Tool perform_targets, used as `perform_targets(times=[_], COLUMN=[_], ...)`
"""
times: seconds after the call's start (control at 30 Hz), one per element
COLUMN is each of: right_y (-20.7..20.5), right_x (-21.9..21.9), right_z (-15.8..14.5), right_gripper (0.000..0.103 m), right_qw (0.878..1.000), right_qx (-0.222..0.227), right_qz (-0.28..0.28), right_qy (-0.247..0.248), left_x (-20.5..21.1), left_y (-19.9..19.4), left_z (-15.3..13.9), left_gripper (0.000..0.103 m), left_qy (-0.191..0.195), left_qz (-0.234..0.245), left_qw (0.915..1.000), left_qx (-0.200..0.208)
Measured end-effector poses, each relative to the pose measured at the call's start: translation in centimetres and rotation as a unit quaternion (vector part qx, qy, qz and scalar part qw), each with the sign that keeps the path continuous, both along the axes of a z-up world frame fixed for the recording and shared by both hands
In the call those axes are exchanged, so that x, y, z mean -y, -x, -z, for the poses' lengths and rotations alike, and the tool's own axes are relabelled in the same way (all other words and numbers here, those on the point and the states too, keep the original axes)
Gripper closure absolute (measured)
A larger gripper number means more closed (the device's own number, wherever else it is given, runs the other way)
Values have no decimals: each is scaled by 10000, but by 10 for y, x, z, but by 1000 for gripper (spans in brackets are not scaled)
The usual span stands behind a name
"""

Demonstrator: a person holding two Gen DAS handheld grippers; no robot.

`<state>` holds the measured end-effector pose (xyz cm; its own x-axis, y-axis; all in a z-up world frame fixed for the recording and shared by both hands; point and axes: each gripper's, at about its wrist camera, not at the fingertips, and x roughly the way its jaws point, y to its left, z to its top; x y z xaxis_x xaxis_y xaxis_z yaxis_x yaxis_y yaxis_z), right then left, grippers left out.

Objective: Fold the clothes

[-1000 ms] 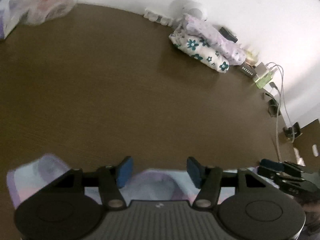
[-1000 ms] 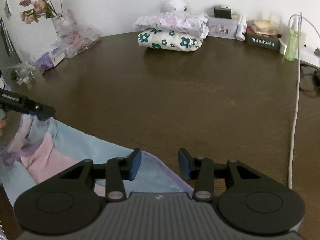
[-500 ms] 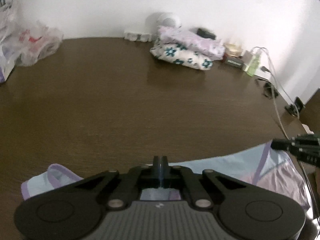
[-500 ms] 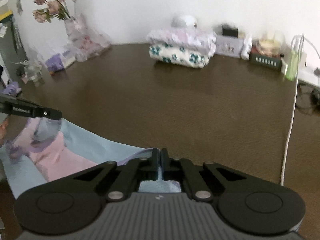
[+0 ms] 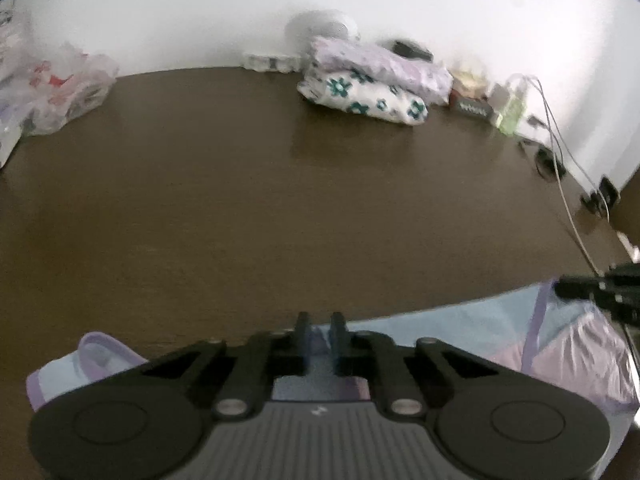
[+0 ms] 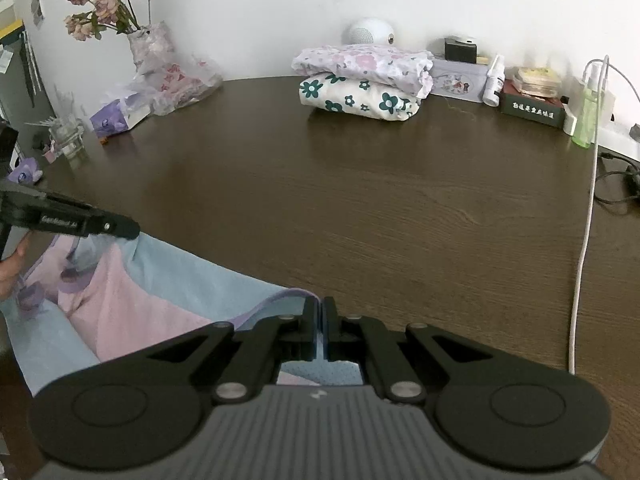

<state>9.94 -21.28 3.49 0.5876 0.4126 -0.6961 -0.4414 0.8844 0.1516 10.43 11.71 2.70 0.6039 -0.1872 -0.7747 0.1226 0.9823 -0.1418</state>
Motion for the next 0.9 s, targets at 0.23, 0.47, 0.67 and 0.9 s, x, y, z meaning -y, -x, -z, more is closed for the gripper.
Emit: perform_targets(times=[0.23,0.47,0.67,0.9], right_y=[25,90,111,81], right_x=[4,-6,-15,-11], right_z=[-17,-9,9,-8], right_gripper=[101,101,95,72], right_qw=[9992,9945,9918,9964], right_qx=[382,606,473,528], right_qz=[-96,-627,-888,-632], right_qy=[104,586,786,212], left_x=[6,20,28,42], left_y=[32,100,67,-18], left_z=[-24,-30,-31,-8], left_gripper=[103,103,50,73], left_qy=[-206,-306,-433,-641], left_qz=[188,482,291,159], left_qw=[9973,9911,9971,9970], left_qx=[681,1202,552,-396])
